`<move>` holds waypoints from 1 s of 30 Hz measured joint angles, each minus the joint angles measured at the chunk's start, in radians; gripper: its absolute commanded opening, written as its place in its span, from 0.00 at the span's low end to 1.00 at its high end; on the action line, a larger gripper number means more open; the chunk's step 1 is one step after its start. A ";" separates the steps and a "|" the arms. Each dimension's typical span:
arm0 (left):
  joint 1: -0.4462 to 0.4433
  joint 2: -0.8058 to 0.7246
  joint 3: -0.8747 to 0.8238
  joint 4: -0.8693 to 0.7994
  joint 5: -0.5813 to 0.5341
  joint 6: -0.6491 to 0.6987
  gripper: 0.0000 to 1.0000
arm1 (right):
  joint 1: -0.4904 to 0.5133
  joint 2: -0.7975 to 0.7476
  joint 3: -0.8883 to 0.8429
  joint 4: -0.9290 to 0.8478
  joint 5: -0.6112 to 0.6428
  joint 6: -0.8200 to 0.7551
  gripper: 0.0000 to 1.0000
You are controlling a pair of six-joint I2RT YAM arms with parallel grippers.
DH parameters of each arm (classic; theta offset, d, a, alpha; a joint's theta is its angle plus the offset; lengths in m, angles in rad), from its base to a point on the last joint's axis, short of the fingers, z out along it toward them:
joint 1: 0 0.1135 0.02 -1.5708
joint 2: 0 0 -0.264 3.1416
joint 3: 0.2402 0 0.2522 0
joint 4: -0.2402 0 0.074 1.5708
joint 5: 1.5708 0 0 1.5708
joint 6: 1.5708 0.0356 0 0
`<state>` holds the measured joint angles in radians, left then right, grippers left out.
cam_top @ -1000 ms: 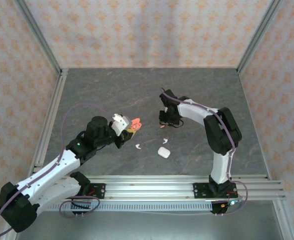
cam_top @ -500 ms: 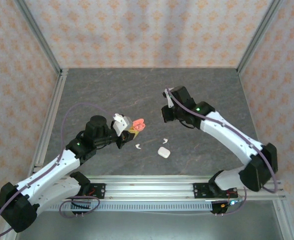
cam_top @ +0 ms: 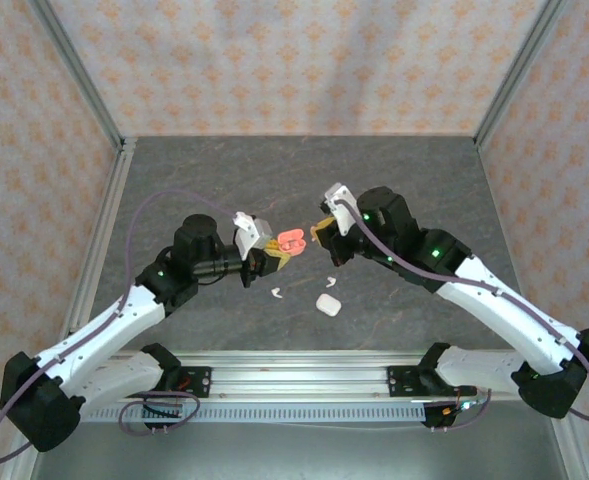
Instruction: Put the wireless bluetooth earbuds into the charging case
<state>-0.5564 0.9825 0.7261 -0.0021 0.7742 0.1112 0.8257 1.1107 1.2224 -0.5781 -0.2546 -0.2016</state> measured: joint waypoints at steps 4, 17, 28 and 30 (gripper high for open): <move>0.000 0.016 0.009 0.011 0.023 -0.024 0.00 | 0.014 0.001 0.000 0.003 0.003 -0.040 0.06; 0.000 0.042 0.034 0.014 0.065 -0.054 0.00 | 0.021 0.014 -0.002 0.022 0.006 -0.115 0.06; 0.000 0.061 0.042 0.014 0.087 -0.062 0.00 | 0.023 0.029 -0.002 0.034 0.008 -0.159 0.06; 0.000 0.061 0.044 0.014 0.087 -0.062 0.00 | 0.023 0.029 -0.005 0.034 0.008 -0.167 0.06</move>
<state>-0.5564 1.0435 0.7700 0.0120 0.8608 0.0490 0.8486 1.1397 1.2171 -0.5438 -0.2462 -0.3691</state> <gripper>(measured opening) 0.149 0.061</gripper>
